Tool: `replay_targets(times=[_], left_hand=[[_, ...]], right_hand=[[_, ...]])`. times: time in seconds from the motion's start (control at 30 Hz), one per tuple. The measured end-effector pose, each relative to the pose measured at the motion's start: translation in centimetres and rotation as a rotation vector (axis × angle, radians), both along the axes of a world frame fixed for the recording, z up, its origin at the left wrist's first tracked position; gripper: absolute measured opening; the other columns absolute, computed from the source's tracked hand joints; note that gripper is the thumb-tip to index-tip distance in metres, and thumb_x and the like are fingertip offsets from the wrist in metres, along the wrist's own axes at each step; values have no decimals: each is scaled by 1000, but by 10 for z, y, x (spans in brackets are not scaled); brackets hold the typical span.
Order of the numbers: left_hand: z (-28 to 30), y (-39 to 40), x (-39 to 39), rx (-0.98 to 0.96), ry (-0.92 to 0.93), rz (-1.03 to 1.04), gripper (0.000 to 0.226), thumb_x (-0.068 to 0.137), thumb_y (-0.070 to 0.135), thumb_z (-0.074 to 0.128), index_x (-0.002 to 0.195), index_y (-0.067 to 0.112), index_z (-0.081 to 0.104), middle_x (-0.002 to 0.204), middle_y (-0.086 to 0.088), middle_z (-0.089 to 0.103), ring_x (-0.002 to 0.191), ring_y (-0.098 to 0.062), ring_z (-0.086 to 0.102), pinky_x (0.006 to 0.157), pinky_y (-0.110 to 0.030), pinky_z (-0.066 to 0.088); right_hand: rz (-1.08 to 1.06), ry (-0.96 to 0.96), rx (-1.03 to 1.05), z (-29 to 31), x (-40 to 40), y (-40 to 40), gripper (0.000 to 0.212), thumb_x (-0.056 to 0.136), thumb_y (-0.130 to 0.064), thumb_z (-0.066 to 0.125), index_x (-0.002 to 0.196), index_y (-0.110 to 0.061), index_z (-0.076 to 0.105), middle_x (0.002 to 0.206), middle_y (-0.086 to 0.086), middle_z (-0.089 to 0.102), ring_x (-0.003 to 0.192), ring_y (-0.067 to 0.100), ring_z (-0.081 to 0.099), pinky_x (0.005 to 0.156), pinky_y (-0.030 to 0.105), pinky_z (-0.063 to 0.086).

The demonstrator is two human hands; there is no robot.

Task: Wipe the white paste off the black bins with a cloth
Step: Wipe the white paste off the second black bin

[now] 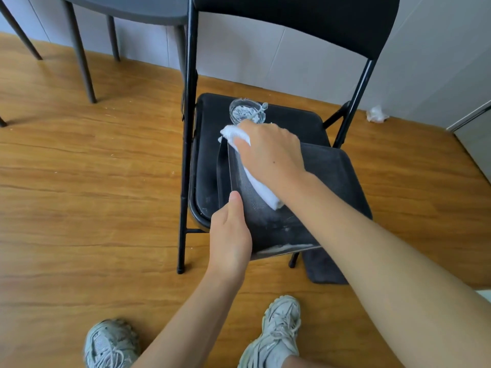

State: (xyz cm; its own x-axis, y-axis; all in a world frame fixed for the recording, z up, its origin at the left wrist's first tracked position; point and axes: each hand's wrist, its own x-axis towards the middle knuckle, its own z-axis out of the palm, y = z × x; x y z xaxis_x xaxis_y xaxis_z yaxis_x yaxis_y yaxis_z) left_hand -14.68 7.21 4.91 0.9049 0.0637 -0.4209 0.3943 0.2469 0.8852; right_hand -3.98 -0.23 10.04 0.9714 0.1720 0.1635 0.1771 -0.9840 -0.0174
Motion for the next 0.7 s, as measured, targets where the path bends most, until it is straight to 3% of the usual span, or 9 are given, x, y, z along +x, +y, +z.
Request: replay_targets(times=[0.13, 0.2, 0.3, 0.43, 0.5, 0.6, 0.7], left_hand=[[3, -2, -3, 22, -18, 6, 56, 104, 40, 30, 73, -5, 43, 69, -5, 39, 66, -19, 33, 63, -33, 31], [8, -1, -2, 28, 28, 18, 50, 104, 43, 29, 69, 7, 37, 61, -4, 31, 57, -17, 28, 56, -25, 28], [12, -2, 0, -21, 147, 59, 51, 104, 48, 27, 71, 14, 45, 65, 4, 43, 59, -10, 38, 58, -22, 33], [2, -3, 0, -66, 169, 80, 63, 101, 58, 21, 98, 15, 67, 92, 0, 69, 93, -15, 64, 80, -30, 48], [1, -3, -2, -95, 193, 87, 70, 99, 62, 20, 96, 11, 69, 97, -2, 73, 99, -19, 66, 93, -36, 49], [2, -2, -3, -82, 162, 88, 75, 101, 58, 18, 63, 24, 72, 72, 7, 73, 86, -9, 66, 82, -28, 48], [7, -4, -5, 6, 125, 108, 58, 103, 54, 18, 64, 29, 53, 70, 12, 59, 66, 1, 50, 64, -17, 39]], right_hand=[[-63, -4, 23, 6, 16, -4, 18, 97, -25, 41, 103, -18, 57, 93, 6, 63, 72, 25, 42, 64, 31, 28], [-2, 4, 40, 6, 0, -6, 9, 95, -22, 42, 92, -28, 48, 86, 5, 59, 70, 28, 44, 61, 33, 29], [138, 74, 51, 5, -51, -3, 24, 92, -21, 47, 92, -39, 32, 72, -4, 43, 65, 29, 45, 57, 34, 31], [273, 166, 1, 3, -97, -16, 8, 92, -23, 52, 88, -31, 52, 60, -9, 28, 54, 22, 43, 49, 31, 31], [319, 167, -27, 1, -103, -23, 7, 89, -25, 54, 86, -25, 60, 61, -10, 32, 49, 20, 41, 43, 28, 27], [346, 116, -101, -1, -96, -20, 2, 78, -23, 62, 79, -25, 63, 57, -7, 43, 40, 21, 43, 41, 21, 10], [321, 64, -185, 3, -68, -8, 14, 87, -22, 53, 94, -33, 58, 71, -5, 49, 56, 26, 49, 45, 27, 12]])
